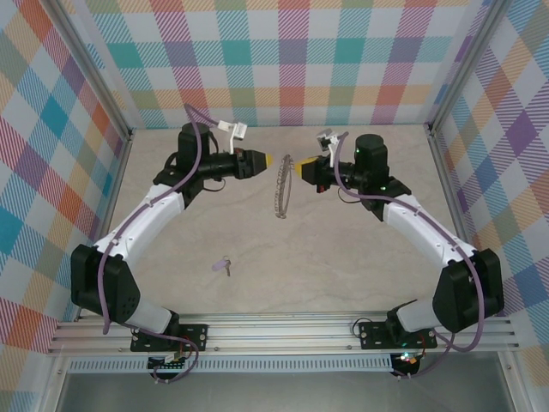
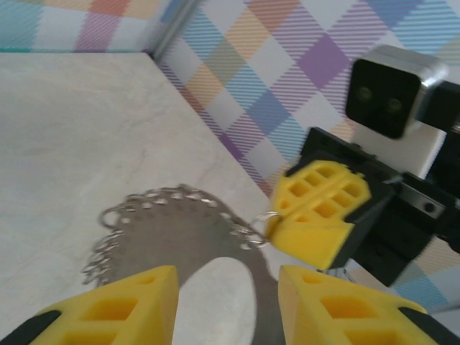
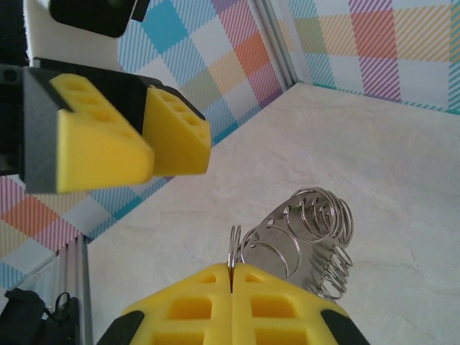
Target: Put the keys on the keyring
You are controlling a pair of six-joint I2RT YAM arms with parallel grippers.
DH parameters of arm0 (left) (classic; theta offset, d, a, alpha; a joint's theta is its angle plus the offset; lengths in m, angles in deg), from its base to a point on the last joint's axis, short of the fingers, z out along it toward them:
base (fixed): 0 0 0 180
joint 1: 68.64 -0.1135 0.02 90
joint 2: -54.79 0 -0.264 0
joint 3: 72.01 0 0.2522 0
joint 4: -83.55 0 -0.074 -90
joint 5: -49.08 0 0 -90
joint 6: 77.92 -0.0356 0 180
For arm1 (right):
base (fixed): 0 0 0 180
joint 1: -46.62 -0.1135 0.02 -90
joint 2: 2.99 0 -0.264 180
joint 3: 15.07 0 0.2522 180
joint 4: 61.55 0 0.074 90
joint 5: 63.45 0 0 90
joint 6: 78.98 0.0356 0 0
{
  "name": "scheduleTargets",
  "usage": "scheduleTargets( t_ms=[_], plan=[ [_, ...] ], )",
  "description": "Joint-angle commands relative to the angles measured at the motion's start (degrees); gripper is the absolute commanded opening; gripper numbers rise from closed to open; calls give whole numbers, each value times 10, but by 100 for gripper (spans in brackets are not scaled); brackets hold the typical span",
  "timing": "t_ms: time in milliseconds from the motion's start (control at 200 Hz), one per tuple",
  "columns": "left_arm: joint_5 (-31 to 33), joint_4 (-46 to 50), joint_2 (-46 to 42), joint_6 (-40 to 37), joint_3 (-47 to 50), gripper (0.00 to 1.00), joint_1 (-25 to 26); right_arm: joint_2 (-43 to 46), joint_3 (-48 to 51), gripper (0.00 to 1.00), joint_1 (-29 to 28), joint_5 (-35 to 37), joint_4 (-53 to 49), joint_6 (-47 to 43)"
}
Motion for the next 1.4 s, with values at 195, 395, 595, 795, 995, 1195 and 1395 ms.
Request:
scheduleTargets(
  t_ms=[195,395,595,795,995,1195,1395],
  plan=[
    [-31,-13,24,-27,-50,39,42,24,3,0,15,-81,30,40],
    [-20,-12,22,-28,-43,39,44,24,14,0,25,-107,60,67],
    [-21,-15,26,-25,-45,39,45,23,10,0,25,-120,69,80],
    [-26,-18,40,-22,-53,39,50,19,4,0,25,-138,79,92],
    [-27,-19,47,-23,-62,38,55,11,-1,0,25,-149,81,97],
    [-30,-20,56,-23,-72,37,61,4,-5,0,25,-159,83,101],
    [-33,-19,60,-24,-77,32,66,1,-5,0,25,-159,79,98]
  ],
)
